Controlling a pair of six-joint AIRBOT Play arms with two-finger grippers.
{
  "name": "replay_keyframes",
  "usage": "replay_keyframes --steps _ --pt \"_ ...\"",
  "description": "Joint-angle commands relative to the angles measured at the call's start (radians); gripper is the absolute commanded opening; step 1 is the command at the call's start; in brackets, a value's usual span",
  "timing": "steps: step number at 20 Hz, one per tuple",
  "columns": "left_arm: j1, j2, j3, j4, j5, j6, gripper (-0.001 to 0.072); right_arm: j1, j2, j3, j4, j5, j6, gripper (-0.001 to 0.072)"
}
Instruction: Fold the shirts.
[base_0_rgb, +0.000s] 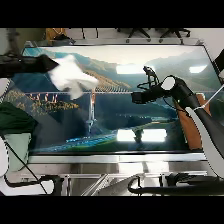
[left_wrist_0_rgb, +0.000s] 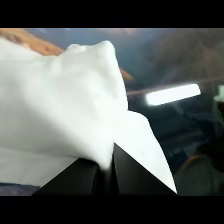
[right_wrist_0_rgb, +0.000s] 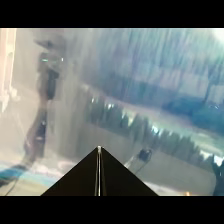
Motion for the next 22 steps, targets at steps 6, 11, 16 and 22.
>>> replay_keyframes --steps 6,11,16,22 --pt "-0.276 -0.029 -0.347 -0.03 0.044 -0.026 0.07 -0.007 0.001 0.004 0.002 0.1 -0.012 0.0365" --pt "-0.137 -0.039 -0.341 -0.014 -0.132 -0.053 0.07 -0.118 -0.011 0.006 0.005 0.186 -0.018 0.0366" --pt "-0.131 0.006 -0.626 -0.006 0.137 -0.048 0.07 -0.079 -0.105 -0.018 0.056 0.128 -0.103 0.0366" --pt "-0.22 -0.114 -0.618 -0.013 0.266 -0.026 0.0699 0.028 -0.312 -0.018 0.223 0.063 -0.224 0.0365"
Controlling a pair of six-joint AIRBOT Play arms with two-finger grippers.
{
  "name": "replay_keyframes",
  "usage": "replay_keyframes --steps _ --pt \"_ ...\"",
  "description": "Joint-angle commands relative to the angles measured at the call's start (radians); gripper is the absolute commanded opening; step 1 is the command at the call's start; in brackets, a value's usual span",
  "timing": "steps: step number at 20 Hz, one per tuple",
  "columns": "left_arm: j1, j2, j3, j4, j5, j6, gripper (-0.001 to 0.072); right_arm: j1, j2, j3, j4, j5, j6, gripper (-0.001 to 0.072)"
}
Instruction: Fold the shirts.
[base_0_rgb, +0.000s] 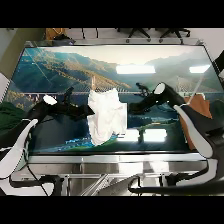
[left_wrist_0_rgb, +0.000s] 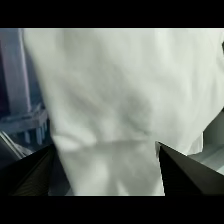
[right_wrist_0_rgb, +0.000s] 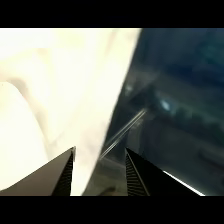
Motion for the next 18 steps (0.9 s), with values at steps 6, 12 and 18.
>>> replay_keyframes --steps 6,12,18 --pt "-0.046 -0.111 0.23 0.018 -0.13 0.074 0.0015 0.048 -0.116 0.014 0.242 -0.028 -0.2 0.002" --pt "0.026 0.055 0.391 0.037 -0.225 0.042 0.0013 -0.022 0.007 0.15 0.245 0.069 -0.228 0.0021" --pt "0.136 0.385 0.526 0.034 -0.356 -0.025 0.0014 -0.201 0.366 0.326 0.357 0.117 -0.269 0.0021"
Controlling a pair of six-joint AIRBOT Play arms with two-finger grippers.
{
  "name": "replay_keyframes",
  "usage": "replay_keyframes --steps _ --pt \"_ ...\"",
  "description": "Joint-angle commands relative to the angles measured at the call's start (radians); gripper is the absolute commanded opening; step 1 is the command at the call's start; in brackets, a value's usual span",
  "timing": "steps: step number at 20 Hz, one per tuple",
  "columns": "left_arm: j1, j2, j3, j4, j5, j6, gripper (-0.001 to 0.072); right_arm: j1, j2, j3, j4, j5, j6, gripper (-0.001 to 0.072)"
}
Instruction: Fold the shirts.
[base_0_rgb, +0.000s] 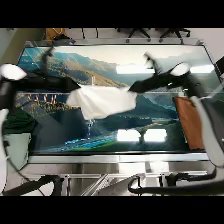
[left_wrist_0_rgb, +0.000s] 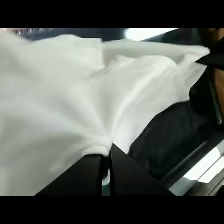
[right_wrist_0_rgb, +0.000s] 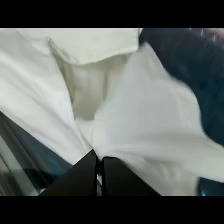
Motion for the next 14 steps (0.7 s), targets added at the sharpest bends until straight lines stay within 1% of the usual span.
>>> replay_keyframes --steps 1,3,5,7,8,10,11,14 --pt "0.031 0.208 0.09 -0.005 -0.058 -0.034 0.0013 -0.066 0.214 0.087 0.071 0.018 -0.063 0.0021" --pt "0.002 0.316 0.139 -0.001 -0.026 -0.034 0.0014 -0.065 0.33 0.098 0.067 0.0 -0.078 0.0022" --pt "-0.029 0.388 0.142 0.027 0.015 -0.036 0.0014 -0.064 0.383 0.098 0.04 0.003 -0.076 0.0022" --pt "-0.082 0.429 0.08 0.13 0.024 -0.084 0.0014 -0.064 0.369 0.091 0.038 0.028 -0.063 0.0022" --pt "-0.105 0.437 0.028 0.181 0.029 -0.095 0.0014 -0.064 0.349 0.079 0.038 0.046 -0.039 0.0022" --pt "-0.15 0.422 -0.104 0.232 0.062 -0.101 0.0015 -0.063 0.291 0.023 0.04 0.074 -0.002 0.0023" --pt "-0.165 0.399 -0.164 0.233 0.085 -0.1 0.0016 -0.063 0.26 -0.019 0.04 0.076 0.013 0.0022" --pt "-0.192 0.264 -0.309 0.232 0.185 -0.099 0.0016 -0.063 0.139 -0.17 0.042 0.042 0.021 0.0023"
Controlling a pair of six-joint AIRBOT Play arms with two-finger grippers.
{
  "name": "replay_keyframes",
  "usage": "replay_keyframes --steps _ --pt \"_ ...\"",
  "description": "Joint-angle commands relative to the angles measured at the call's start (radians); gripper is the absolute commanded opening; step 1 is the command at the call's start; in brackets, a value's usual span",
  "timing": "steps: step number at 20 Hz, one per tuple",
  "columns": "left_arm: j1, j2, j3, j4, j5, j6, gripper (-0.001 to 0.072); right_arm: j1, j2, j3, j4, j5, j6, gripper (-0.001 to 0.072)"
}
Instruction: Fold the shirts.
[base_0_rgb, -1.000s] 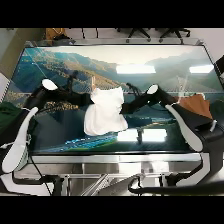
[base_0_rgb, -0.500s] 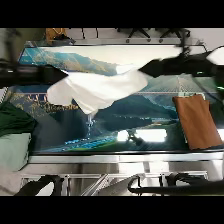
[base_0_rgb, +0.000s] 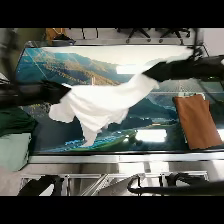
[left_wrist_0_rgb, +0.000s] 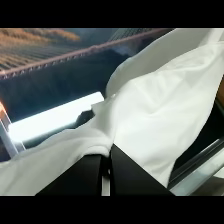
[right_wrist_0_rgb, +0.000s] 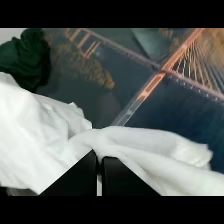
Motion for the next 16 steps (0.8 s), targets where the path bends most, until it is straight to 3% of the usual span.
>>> replay_keyframes --steps 1,5,6,7,8,9,12,16 --pt "-0.035 -0.138 -0.156 0.034 0.123 0.0 0.0016 0.0 -0.142 -0.158 0.003 -0.04 0.024 0.0023" --pt "-0.015 -0.377 -0.14 0.032 0.204 0.003 0.0021 -0.001 -0.357 -0.213 0.044 -0.173 -0.019 0.0022" --pt "-0.002 -0.425 -0.105 0.033 0.188 0.003 0.0105 -0.002 -0.397 -0.212 0.106 -0.19 -0.057 0.0025" --pt "0.014 -0.46 -0.066 0.033 0.154 0.003 0.0509 -0.006 -0.42 -0.21 0.167 -0.194 -0.107 0.0075" --pt "0.035 -0.49 -0.012 0.033 0.091 -0.001 0.0691 -0.015 -0.423 -0.208 0.207 -0.191 -0.134 0.0258" --pt "0.058 -0.509 0.038 0.034 0.01 -0.001 0.0691 -0.029 -0.414 -0.196 0.216 -0.165 -0.138 0.0397" --pt "0.14 -0.487 0.087 0.035 -0.202 0.0 0.069 -0.116 -0.332 -0.176 0.129 -0.031 -0.134 0.0406" --pt "0.178 -0.302 -0.181 0.034 -0.205 0.011 0.069 -0.186 -0.204 -0.257 -0.136 0.039 -0.038 0.0415"
